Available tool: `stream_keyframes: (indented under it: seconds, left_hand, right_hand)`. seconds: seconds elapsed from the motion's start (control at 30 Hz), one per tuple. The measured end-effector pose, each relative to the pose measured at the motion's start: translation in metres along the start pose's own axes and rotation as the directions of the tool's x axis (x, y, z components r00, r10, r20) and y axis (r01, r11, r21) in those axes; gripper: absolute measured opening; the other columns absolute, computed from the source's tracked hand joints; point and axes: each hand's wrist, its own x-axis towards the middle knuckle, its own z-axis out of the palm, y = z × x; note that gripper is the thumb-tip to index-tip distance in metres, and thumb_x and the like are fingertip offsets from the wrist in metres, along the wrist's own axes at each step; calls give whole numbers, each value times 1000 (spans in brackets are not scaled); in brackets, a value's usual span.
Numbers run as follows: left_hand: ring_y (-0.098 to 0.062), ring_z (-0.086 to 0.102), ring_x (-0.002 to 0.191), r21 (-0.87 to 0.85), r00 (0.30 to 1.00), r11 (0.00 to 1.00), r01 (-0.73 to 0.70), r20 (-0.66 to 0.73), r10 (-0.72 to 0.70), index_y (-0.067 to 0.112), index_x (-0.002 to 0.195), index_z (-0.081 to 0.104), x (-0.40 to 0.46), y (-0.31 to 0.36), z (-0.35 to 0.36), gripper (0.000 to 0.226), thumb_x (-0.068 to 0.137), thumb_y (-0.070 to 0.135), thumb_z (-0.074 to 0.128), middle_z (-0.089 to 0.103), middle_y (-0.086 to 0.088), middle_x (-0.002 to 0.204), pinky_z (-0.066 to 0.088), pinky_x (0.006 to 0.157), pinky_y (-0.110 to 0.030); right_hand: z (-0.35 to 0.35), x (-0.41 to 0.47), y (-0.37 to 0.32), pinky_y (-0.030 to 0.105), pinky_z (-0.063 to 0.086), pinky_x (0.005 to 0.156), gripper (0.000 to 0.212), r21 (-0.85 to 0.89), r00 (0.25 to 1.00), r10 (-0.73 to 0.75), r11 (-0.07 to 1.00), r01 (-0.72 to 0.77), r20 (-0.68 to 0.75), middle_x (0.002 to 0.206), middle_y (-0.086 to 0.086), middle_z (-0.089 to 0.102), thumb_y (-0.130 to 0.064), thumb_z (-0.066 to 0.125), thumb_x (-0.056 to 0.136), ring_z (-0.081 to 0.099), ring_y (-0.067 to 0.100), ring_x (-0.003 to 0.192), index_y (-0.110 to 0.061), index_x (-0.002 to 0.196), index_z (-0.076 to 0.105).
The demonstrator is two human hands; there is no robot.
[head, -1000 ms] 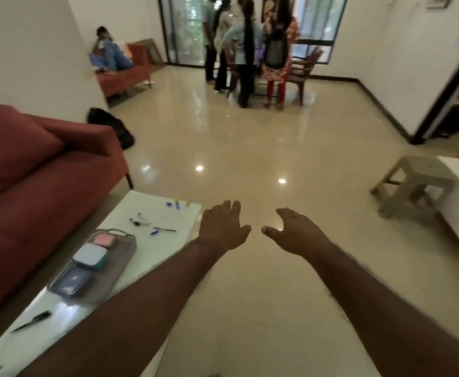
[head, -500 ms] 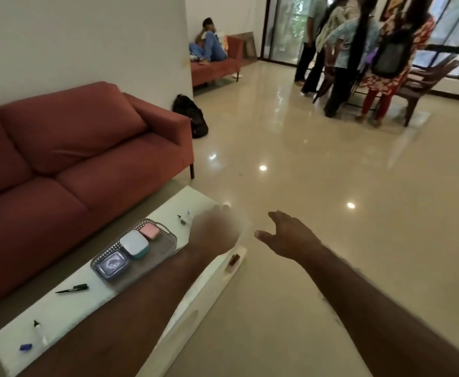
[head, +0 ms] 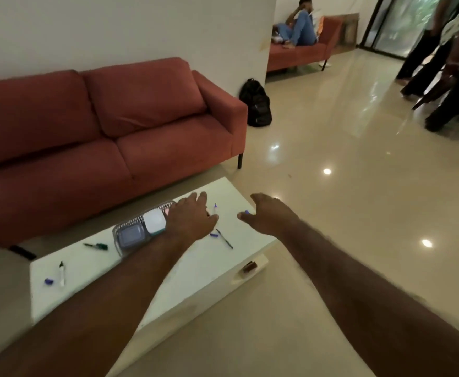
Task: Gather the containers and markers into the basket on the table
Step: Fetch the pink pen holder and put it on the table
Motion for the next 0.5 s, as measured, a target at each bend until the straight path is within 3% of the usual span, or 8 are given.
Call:
stream_keyframes:
  seconds: [0.23, 0.5]
  left_hand:
    - [-30, 46, 131, 1, 987, 987, 162, 0, -162, 18, 144, 38, 22, -1, 23, 69, 87, 56, 49, 45, -9, 146, 38, 106, -43]
    - [-33, 51, 124, 16, 976, 981, 194, 95, -194, 18, 143, 38, 60, -15, 64, 67, 89, 58, 47, 49, -10, 142, 42, 99, -44]
  right_hand:
    - [15, 64, 14, 42, 40, 106, 69, -18, 988, -119, 992, 121, 94, 146, 8, 46, -56, 53, 91, 44, 30, 133, -11, 142, 41]
    - [48, 124, 36, 40, 39, 104, 69, -70, 976, -79, 993, 95, 202, 148, 7, 44, -56, 53, 91, 43, 29, 134, -13, 143, 39]
